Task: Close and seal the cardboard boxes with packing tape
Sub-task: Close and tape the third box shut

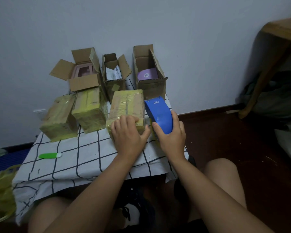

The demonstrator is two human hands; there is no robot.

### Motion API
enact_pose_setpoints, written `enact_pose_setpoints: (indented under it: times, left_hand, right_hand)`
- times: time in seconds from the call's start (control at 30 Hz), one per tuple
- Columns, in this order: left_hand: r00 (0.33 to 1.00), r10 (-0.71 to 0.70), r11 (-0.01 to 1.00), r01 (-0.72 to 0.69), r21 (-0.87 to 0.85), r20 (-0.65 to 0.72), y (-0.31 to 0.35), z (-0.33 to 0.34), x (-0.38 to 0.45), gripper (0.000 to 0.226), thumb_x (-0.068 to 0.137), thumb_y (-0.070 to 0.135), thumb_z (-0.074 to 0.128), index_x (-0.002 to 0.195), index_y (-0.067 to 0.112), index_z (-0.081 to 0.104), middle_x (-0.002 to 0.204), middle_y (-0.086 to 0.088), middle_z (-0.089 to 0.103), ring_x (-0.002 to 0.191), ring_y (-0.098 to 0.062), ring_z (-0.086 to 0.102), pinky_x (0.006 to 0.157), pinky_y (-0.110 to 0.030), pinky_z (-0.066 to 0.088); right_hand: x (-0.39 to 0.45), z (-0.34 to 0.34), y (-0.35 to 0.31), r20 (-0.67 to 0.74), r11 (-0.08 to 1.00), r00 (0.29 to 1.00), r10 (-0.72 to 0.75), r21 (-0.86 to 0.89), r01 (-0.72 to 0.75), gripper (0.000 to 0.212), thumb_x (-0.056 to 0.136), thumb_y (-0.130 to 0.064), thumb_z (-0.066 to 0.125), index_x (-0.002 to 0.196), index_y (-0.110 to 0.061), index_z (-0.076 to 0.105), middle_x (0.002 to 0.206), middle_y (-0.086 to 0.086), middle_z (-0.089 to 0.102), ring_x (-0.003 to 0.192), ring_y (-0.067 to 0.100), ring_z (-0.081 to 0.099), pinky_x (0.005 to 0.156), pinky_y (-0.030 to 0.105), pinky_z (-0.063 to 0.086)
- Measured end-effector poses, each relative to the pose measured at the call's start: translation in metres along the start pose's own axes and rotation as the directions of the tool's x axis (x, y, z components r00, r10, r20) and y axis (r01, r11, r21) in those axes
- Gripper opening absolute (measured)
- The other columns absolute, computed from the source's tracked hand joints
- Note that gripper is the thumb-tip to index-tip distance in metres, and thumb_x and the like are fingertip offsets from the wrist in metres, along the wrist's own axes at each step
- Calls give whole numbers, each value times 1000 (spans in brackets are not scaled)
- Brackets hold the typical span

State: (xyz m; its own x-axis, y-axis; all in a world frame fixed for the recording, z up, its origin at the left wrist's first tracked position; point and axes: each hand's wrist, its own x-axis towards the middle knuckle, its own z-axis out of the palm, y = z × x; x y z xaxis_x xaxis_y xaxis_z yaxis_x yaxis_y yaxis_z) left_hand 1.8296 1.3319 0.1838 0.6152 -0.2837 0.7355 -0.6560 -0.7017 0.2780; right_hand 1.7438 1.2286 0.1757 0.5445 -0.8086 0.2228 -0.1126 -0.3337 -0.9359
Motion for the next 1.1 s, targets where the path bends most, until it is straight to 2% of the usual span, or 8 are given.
enact_pose_setpoints:
  times: [0.23, 0.37, 0.53, 0.7, 0.77, 0.87, 1.03, 1.1]
  left_hand:
    - [999, 51, 995, -51, -80, -8, -3, -6, -3, 34, 74, 41, 61, 91, 12, 59, 88, -4, 57, 84, -27, 50, 87, -40, 37]
    - [1000, -10, 997, 11, -77, 4, 2, -8, -3, 35, 78, 47, 61, 87, 13, 58, 84, -3, 54, 81, -25, 48, 85, -38, 35]
    - [997, -48, 994, 53, -90, 59, 5, -9, 2, 29, 77, 40, 59, 87, 14, 59, 84, -3, 55, 81, -28, 51, 86, -42, 38]
    - [989, 113, 981, -94, -172, 101, -13, -17, 1, 34, 83, 45, 59, 97, 14, 64, 91, -1, 60, 86, -23, 53, 85, -40, 39]
    - [976, 165, 969, -134, -207, 142, -20, -20, 4, 37, 87, 50, 57, 99, 16, 65, 94, 1, 62, 89, -20, 53, 83, -36, 35]
    - [969, 164, 967, -120, -225, 187, -19, -23, 12, 36, 86, 51, 54, 95, 18, 66, 94, 4, 63, 89, -17, 51, 78, -29, 26]
    - [953, 224, 959, -178, -220, 207, -26, -26, 9, 35, 89, 47, 53, 105, 18, 65, 102, 2, 62, 96, -18, 51, 82, -29, 28]
    - [955, 215, 963, -172, -209, 203, -24, -26, 10, 32, 88, 43, 53, 102, 18, 65, 98, 3, 62, 92, -18, 51, 79, -28, 24]
  right_hand:
    - [1, 1, 2, -2, 1000, 1000, -9, -4, 9, 79, 84, -48, 74, 151, -31, 36, 126, 4, 49, 112, 19, 53, 85, 27, 44]
    - [1, 1, 3, -4, 1000, 1000, -1, 5, 1, 78, 83, -47, 74, 150, -31, 37, 127, 3, 49, 114, 18, 52, 87, 28, 44]
    - [2, 2, 3, -13, 1000, 1000, 3, 16, -3, 78, 83, -48, 75, 150, -31, 38, 127, 3, 49, 115, 19, 53, 91, 32, 47]
    - [2, 1, 3, -7, 1000, 1000, -6, 1, 6, 78, 83, -48, 74, 150, -30, 38, 121, 3, 49, 109, 18, 53, 85, 26, 42]
    - [2, 1, 3, -5, 1000, 1000, -6, 2, 6, 77, 83, -48, 74, 150, -31, 39, 121, 2, 49, 108, 17, 52, 85, 25, 41]
    - [2, 1, 3, -11, 1000, 1000, -2, 4, 2, 77, 84, -47, 75, 150, -30, 39, 121, 2, 49, 108, 17, 51, 85, 25, 41]
    - [0, 1, 3, -5, 1000, 1000, -14, -3, 14, 76, 84, -48, 74, 149, -31, 38, 119, 1, 48, 106, 15, 51, 83, 25, 40]
    - [0, 1, 3, -7, 1000, 1000, -11, -8, 11, 76, 84, -48, 74, 149, -32, 39, 120, 1, 48, 106, 15, 51, 83, 25, 40]
